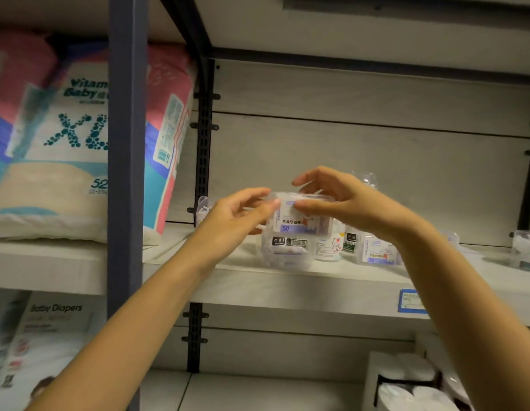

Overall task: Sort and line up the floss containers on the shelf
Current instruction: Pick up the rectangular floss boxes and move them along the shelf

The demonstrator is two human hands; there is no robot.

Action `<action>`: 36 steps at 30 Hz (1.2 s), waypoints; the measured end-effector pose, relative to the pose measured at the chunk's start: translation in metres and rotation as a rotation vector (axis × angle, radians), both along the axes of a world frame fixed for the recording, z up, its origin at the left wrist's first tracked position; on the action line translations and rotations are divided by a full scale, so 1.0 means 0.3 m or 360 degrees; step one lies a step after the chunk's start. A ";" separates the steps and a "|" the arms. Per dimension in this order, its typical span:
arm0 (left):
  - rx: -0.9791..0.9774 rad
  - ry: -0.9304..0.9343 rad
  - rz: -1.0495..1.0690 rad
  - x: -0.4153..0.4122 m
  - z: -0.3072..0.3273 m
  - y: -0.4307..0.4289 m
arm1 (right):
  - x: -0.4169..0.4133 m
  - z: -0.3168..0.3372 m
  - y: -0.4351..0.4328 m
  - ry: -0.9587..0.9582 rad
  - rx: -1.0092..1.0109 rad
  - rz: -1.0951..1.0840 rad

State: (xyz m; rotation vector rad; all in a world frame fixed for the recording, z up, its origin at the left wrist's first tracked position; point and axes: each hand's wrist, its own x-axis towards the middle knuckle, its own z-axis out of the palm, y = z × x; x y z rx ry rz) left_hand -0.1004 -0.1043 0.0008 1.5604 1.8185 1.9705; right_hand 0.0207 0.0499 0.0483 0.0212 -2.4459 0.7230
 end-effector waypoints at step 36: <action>0.0327 -0.0272 0.0011 0.658 -0.112 0.611 | 0.707 -0.224 0.564 0.0320 -0.0229 -0.0120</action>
